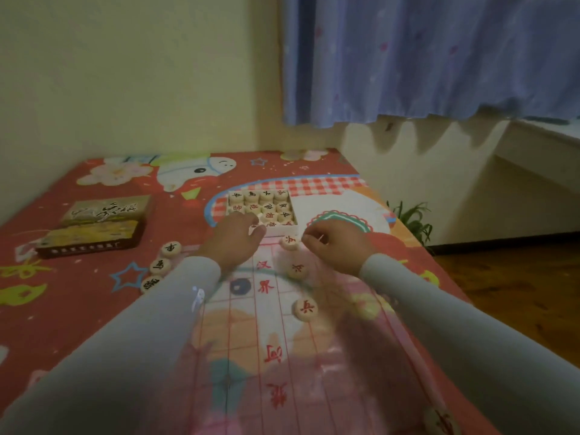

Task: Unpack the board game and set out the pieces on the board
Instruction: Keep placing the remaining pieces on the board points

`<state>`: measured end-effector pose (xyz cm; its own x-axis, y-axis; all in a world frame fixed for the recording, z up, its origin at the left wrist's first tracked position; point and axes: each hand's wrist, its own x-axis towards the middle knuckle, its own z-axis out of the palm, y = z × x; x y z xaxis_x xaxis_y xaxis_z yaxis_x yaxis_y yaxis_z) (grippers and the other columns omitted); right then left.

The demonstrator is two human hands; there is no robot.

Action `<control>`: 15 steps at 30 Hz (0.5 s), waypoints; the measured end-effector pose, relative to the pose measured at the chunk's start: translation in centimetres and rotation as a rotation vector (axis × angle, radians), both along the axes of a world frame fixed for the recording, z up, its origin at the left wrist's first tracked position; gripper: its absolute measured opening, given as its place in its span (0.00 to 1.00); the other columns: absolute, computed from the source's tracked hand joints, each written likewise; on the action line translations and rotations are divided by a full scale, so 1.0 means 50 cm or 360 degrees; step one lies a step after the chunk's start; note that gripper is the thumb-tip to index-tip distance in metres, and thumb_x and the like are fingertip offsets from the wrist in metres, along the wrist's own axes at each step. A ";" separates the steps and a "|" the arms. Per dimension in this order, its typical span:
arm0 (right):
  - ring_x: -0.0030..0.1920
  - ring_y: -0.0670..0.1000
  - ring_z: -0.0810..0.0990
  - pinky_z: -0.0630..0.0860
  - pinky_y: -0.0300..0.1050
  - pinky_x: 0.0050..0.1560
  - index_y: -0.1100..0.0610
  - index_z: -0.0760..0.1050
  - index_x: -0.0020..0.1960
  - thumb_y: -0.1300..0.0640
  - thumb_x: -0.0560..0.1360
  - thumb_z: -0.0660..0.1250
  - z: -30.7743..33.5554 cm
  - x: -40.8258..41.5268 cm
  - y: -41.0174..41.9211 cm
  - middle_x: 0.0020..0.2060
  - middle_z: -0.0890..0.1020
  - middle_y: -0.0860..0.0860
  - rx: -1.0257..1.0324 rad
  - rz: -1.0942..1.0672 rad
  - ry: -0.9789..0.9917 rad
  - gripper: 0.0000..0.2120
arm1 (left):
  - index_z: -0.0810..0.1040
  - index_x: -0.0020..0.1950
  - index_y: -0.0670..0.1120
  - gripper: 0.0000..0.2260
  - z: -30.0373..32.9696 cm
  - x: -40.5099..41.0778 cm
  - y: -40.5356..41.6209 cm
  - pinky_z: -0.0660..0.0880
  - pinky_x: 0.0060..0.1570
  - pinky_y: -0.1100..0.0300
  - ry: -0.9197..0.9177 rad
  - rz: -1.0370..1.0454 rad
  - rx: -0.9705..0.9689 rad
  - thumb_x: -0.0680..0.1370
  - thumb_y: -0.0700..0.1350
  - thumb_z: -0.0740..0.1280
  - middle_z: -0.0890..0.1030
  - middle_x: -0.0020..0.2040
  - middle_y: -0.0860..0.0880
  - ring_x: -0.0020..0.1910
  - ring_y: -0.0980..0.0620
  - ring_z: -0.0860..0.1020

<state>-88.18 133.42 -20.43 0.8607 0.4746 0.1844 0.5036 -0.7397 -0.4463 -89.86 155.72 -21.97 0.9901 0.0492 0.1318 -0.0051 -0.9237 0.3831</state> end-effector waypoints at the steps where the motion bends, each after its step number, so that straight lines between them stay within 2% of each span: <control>1: 0.44 0.46 0.78 0.74 0.43 0.46 0.51 0.80 0.53 0.48 0.78 0.62 -0.004 0.031 0.031 0.45 0.81 0.45 0.0007 0.0016 0.0022 0.11 | 0.73 0.67 0.46 0.19 -0.003 0.020 0.017 0.69 0.59 0.53 0.0006 0.0025 0.0020 0.81 0.54 0.58 0.75 0.65 0.43 0.63 0.44 0.73; 3: 0.49 0.50 0.78 0.75 0.45 0.50 0.53 0.79 0.56 0.48 0.78 0.62 -0.010 0.080 0.077 0.50 0.81 0.48 -0.0001 0.0025 0.0058 0.13 | 0.74 0.68 0.46 0.18 -0.003 0.053 0.039 0.69 0.60 0.53 0.0023 0.0041 0.0066 0.81 0.52 0.59 0.76 0.65 0.43 0.64 0.44 0.73; 7: 0.54 0.54 0.77 0.70 0.44 0.52 0.55 0.77 0.62 0.50 0.78 0.62 -0.021 0.202 0.161 0.55 0.79 0.53 -0.0066 0.0024 -0.0008 0.15 | 0.74 0.67 0.44 0.17 0.002 0.142 0.080 0.70 0.57 0.54 0.0034 0.0101 0.0190 0.81 0.47 0.59 0.76 0.64 0.42 0.63 0.43 0.74; 12: 0.60 0.57 0.73 0.71 0.48 0.57 0.57 0.73 0.62 0.55 0.80 0.57 -0.049 0.314 0.223 0.59 0.74 0.54 -0.0278 0.0104 -0.0077 0.14 | 0.72 0.63 0.42 0.15 -0.016 0.236 0.111 0.71 0.59 0.49 0.0102 0.0127 0.0356 0.80 0.44 0.56 0.74 0.62 0.41 0.61 0.40 0.72; 13: 0.58 0.56 0.73 0.71 0.49 0.56 0.58 0.73 0.60 0.56 0.80 0.56 -0.055 0.332 0.234 0.58 0.75 0.53 -0.0300 0.0149 -0.0084 0.13 | 0.71 0.64 0.42 0.15 -0.026 0.253 0.115 0.71 0.60 0.47 0.0116 0.0132 0.0395 0.80 0.44 0.56 0.73 0.64 0.41 0.63 0.40 0.71; 15: 0.49 0.55 0.73 0.70 0.47 0.48 0.57 0.72 0.48 0.57 0.80 0.55 -0.069 0.355 0.248 0.48 0.74 0.51 -0.0336 0.0207 -0.0094 0.08 | 0.70 0.65 0.43 0.16 -0.043 0.274 0.116 0.69 0.62 0.47 0.0148 0.0140 0.0475 0.79 0.45 0.56 0.72 0.65 0.43 0.64 0.41 0.69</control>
<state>-70.42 145.81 -23.91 0.7806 0.6138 0.1178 0.6211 -0.7408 -0.2560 -76.18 161.51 -24.09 0.9922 0.1080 0.0624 0.1021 -0.9906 0.0905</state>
